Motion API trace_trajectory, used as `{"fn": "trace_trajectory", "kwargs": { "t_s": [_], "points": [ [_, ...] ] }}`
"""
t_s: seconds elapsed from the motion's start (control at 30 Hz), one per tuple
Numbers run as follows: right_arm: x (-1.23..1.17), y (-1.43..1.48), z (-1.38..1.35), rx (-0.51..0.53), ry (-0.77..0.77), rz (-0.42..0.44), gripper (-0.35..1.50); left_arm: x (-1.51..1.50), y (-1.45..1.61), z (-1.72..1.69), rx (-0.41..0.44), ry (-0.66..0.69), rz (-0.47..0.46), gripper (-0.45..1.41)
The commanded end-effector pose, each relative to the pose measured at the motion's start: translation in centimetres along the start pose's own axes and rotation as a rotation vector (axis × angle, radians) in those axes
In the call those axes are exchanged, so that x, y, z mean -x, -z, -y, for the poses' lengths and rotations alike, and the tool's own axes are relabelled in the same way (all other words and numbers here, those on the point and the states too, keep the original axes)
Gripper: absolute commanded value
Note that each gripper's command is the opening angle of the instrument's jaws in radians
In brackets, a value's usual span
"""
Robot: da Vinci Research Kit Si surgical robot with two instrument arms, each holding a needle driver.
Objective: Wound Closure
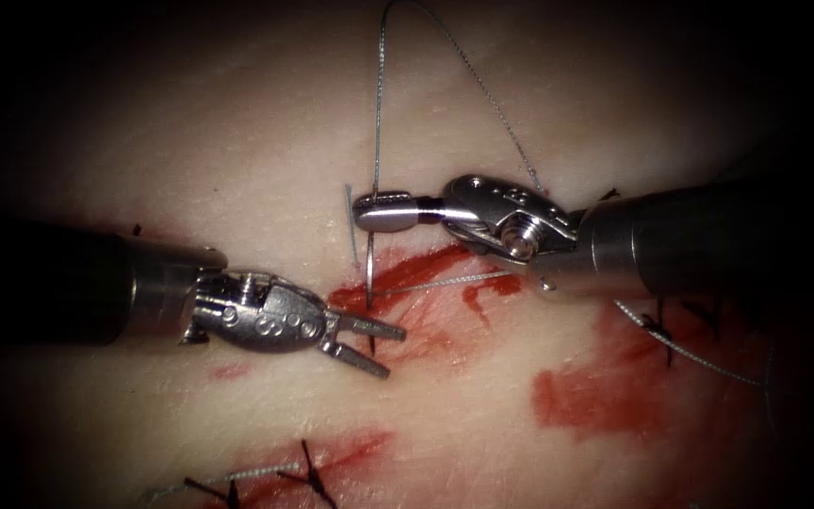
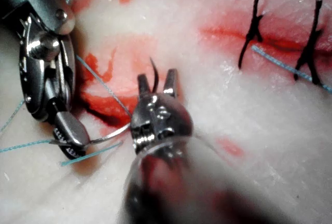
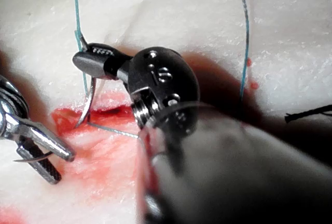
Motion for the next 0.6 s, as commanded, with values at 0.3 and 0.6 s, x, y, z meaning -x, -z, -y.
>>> {"fn": "trace_trajectory", "kwargs": {
  "t_s": [0.3, 0.6],
  "points": [
    [0.01, -0.13, 0.17, 0.083, 0.549, -0.017, 0.48, 0.02, -0.03, -0.01, 0.019, 0.214, -0.123, -0.45],
    [-0.05, -0.19, 0.54, 0.253, 0.773, -0.037, 1.01, -0.52, 0.07, 0.06, -0.042, 1.140, -0.444, -0.45]
  ]
}}
